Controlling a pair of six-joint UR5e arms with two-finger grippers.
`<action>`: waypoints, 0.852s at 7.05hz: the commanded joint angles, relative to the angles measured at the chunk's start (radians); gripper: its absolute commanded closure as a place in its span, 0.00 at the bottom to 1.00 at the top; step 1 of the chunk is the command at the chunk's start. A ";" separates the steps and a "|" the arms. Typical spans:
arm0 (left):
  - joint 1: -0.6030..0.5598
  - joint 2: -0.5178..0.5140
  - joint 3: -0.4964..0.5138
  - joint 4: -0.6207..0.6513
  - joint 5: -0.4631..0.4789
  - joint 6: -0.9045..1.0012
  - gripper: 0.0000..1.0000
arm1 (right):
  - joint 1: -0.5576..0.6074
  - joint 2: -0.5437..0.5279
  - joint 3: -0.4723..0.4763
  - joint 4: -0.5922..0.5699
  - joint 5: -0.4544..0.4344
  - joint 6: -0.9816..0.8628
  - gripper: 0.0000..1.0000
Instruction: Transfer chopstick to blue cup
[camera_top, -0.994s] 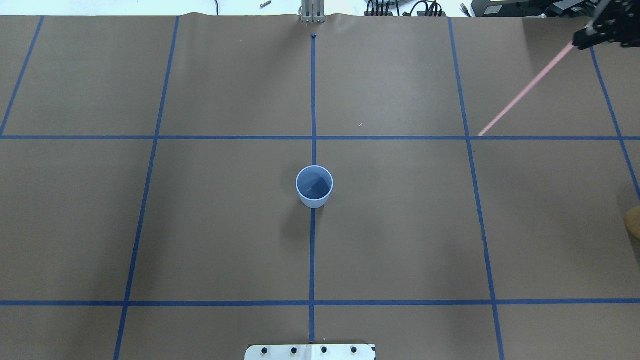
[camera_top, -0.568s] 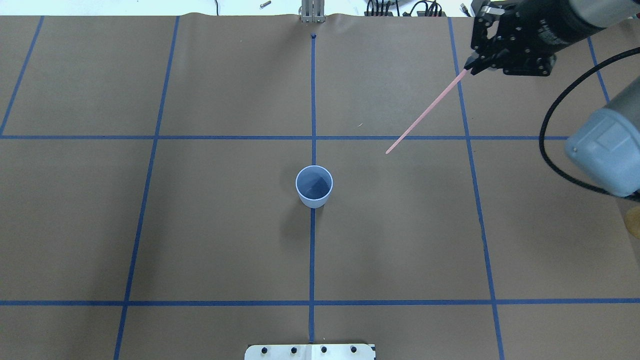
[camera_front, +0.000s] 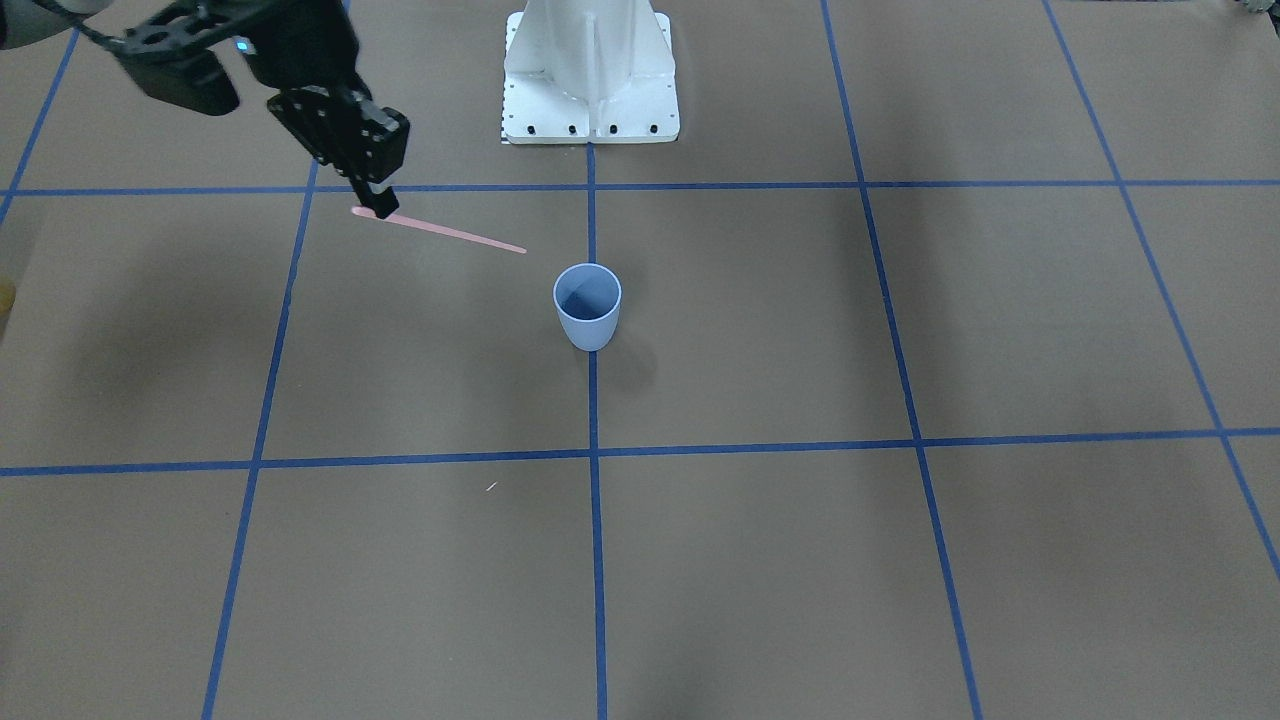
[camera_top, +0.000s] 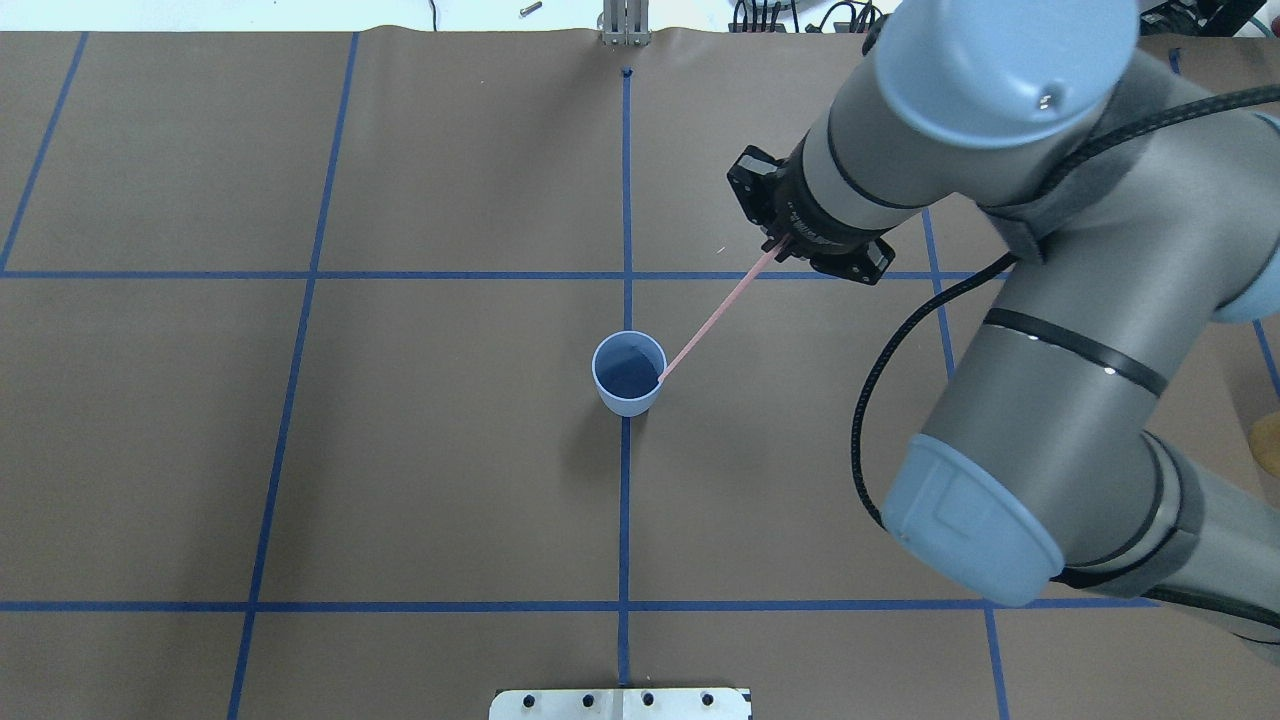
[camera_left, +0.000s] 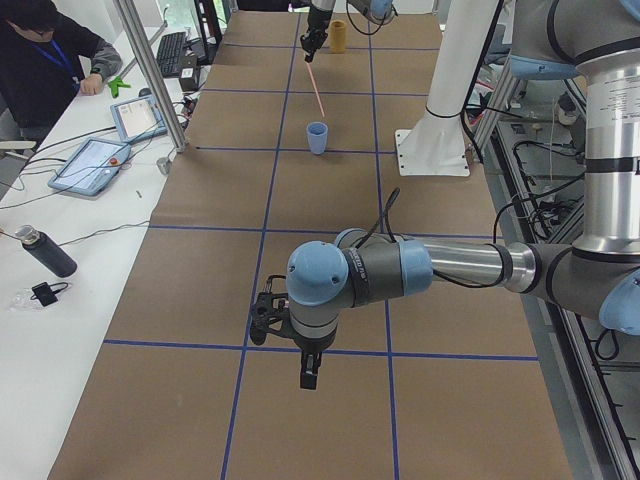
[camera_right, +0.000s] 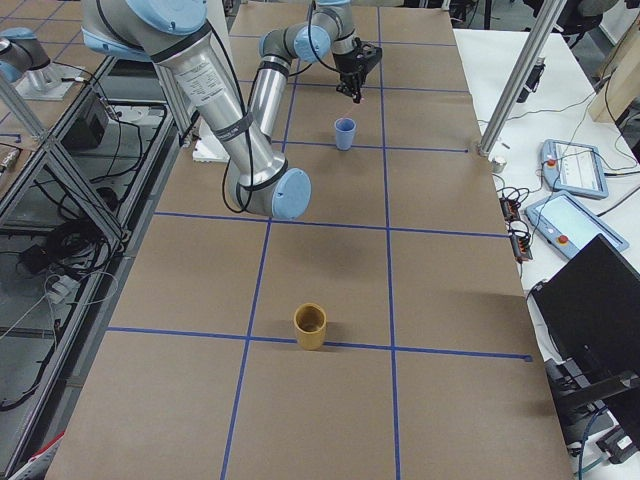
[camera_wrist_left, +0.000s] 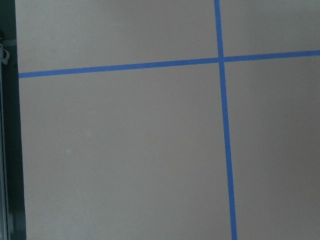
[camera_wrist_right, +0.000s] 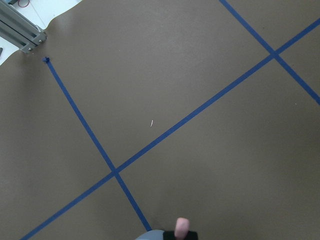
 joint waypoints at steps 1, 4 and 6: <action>0.002 0.006 0.001 -0.001 0.000 0.000 0.01 | -0.048 0.069 -0.080 -0.049 -0.068 0.034 1.00; 0.002 0.008 0.003 -0.001 0.000 0.000 0.01 | -0.128 0.102 -0.171 -0.014 -0.141 0.060 1.00; 0.002 0.008 0.003 -0.001 0.000 0.000 0.01 | -0.144 0.103 -0.237 0.084 -0.157 0.058 0.70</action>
